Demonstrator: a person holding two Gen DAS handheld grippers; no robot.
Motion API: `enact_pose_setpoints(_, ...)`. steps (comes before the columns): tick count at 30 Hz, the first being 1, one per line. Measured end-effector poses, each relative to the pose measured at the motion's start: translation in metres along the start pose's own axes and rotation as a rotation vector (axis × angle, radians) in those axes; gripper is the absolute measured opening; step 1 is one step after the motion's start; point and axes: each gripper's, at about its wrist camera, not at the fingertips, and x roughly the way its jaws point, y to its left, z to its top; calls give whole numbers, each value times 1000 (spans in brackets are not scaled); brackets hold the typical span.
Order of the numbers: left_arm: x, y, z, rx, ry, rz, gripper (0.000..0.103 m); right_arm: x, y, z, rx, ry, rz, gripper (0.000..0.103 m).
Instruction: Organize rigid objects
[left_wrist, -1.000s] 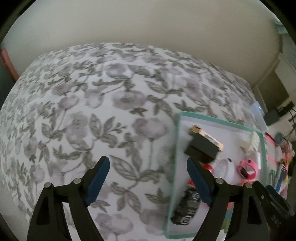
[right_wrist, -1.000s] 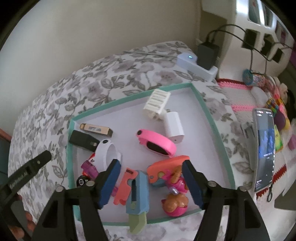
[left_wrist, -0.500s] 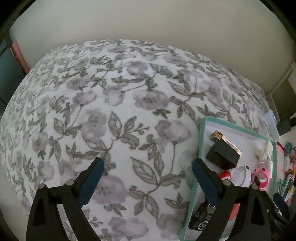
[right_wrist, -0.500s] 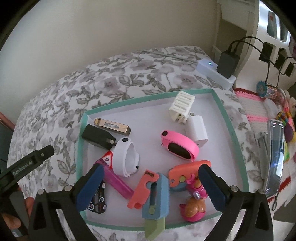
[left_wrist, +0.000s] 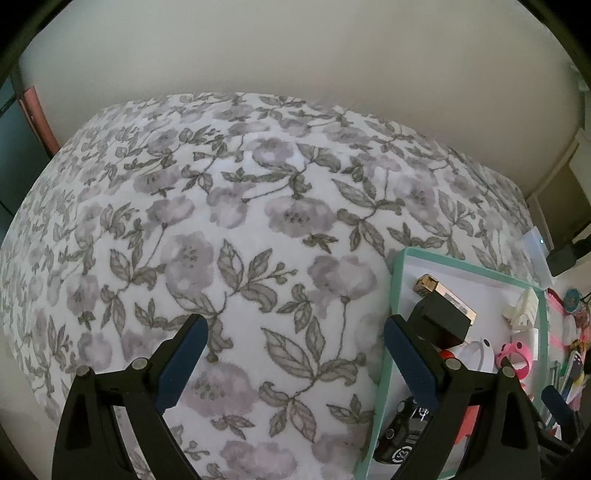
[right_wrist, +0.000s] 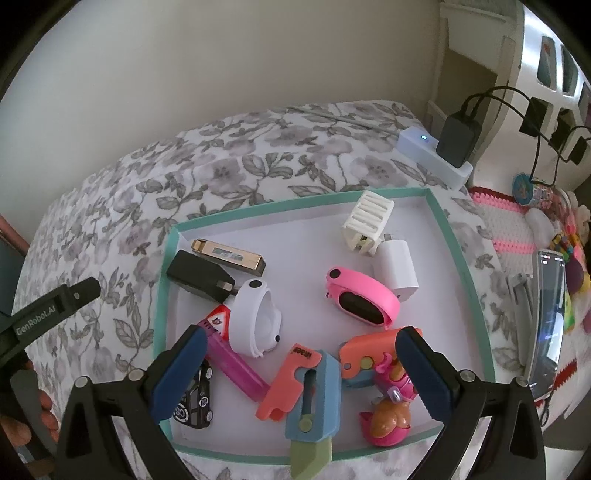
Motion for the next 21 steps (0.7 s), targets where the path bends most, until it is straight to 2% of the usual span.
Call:
enact_pose_setpoints(5, -6, 3, 0, -6, 0, -16, 96, -5, 4, -2, -11, -17, 1, 103)
enact_pose_setpoints(8, -10, 6, -2, 3, 1, 2, 96, -9, 6, -4, -17, -30, 5, 103)
enact_pose_setpoints(12, -24, 11, -5, 29, -48, 55, 96, -15, 10, -6, -23, -43, 15, 103)
enact_pose_setpoints(16, -37, 21, -6, 35, -98, 52, 96, -23, 10, -9, 3, -62, 33, 103)
enact_pose_setpoints(18, -44, 26, -9, 53, -122, 74, 96, -28, 11, -10, 22, -74, 49, 103)
enact_pose_setpoints(21, -51, 32, -13, 65, -127, 109, 96, -37, 14, -14, 22, -91, 59, 103)
